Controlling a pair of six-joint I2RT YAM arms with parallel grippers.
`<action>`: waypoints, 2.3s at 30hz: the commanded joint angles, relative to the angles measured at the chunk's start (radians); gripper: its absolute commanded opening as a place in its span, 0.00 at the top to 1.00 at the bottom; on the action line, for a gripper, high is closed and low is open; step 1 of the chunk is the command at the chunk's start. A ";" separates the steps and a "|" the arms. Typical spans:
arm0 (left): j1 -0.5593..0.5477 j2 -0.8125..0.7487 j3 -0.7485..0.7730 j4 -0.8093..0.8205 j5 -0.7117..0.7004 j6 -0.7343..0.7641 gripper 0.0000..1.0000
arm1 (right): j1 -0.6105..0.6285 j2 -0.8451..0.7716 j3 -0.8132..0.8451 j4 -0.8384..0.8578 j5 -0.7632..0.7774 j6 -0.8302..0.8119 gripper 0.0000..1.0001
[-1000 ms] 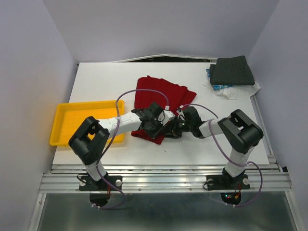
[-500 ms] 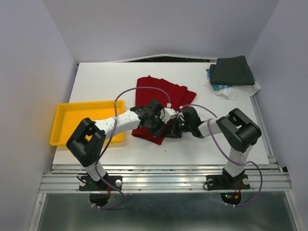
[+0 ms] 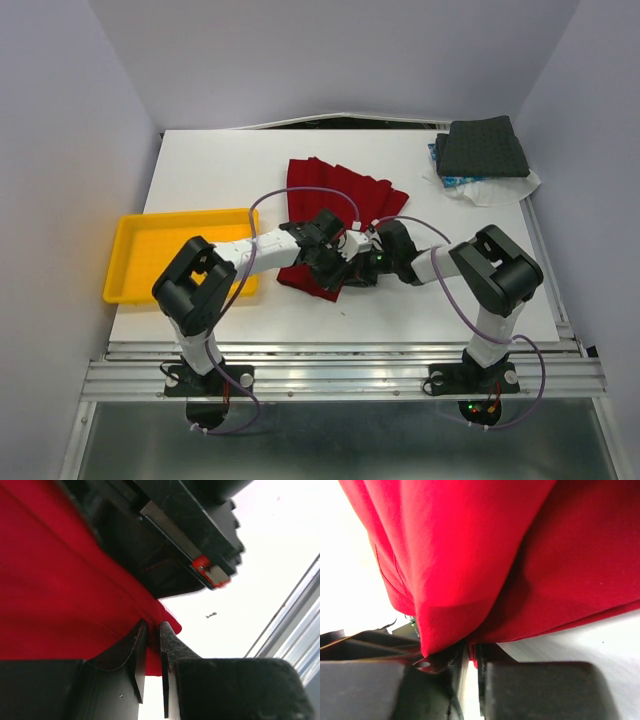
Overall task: Fold and stack the skirts
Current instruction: Fold the skirt
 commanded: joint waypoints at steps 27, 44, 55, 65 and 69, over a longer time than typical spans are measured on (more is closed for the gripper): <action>0.043 0.153 0.006 -0.198 0.089 0.230 1.00 | -0.403 -0.206 0.389 -0.617 0.279 -0.688 0.46; 0.042 0.124 -0.036 -0.195 0.049 0.271 1.00 | -0.403 0.208 0.796 -0.565 0.212 -0.578 0.42; 0.042 0.132 -0.028 -0.198 0.062 0.271 1.00 | -0.403 0.152 0.781 -0.556 0.269 -0.549 0.41; 0.042 0.142 -0.025 -0.203 0.065 0.274 1.00 | -0.403 0.133 0.814 -0.592 0.390 -0.607 0.26; 0.042 0.145 -0.024 -0.203 0.065 0.271 1.00 | -0.403 0.199 0.873 -0.615 0.268 -0.564 0.28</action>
